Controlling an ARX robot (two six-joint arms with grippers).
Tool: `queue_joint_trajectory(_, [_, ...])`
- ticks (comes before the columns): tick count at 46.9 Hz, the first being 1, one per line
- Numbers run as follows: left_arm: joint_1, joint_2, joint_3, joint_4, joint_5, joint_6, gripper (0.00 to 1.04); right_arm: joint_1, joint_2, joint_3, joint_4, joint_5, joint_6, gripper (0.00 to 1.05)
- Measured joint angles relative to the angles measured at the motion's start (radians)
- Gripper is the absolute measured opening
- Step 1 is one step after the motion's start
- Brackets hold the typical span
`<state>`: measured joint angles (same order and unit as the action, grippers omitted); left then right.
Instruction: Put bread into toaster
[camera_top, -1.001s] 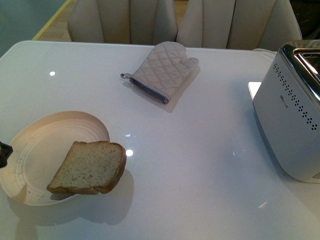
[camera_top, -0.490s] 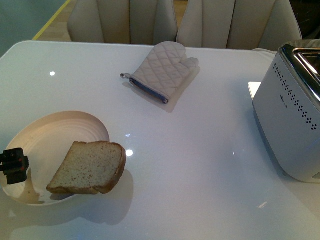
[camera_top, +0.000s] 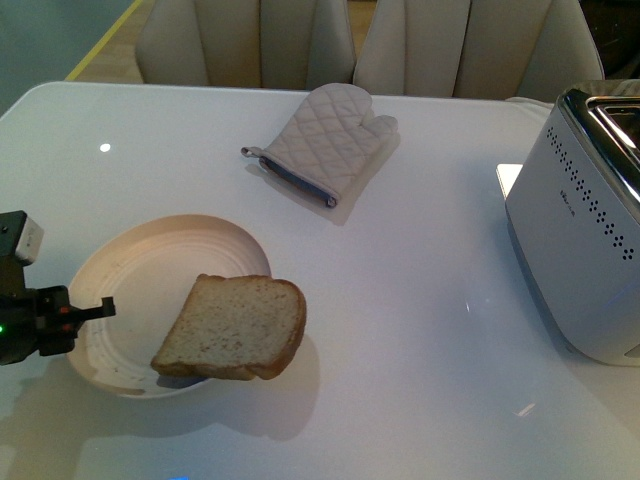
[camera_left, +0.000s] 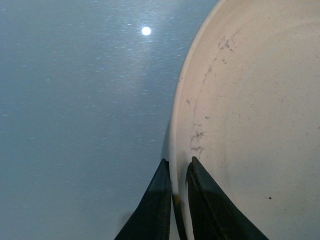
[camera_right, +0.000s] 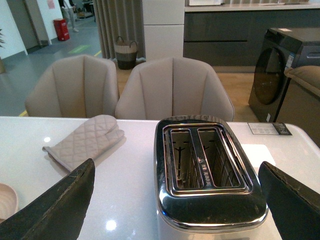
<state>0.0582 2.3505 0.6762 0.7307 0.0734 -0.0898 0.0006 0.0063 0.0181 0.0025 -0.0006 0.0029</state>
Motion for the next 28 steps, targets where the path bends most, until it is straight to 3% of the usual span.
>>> queue_joint_trajectory(28, [-0.301,-0.007,0.048,-0.094,-0.039,-0.278,0.05,0.0,0.0,0.0,0.0,0.0,0.0,0.96])
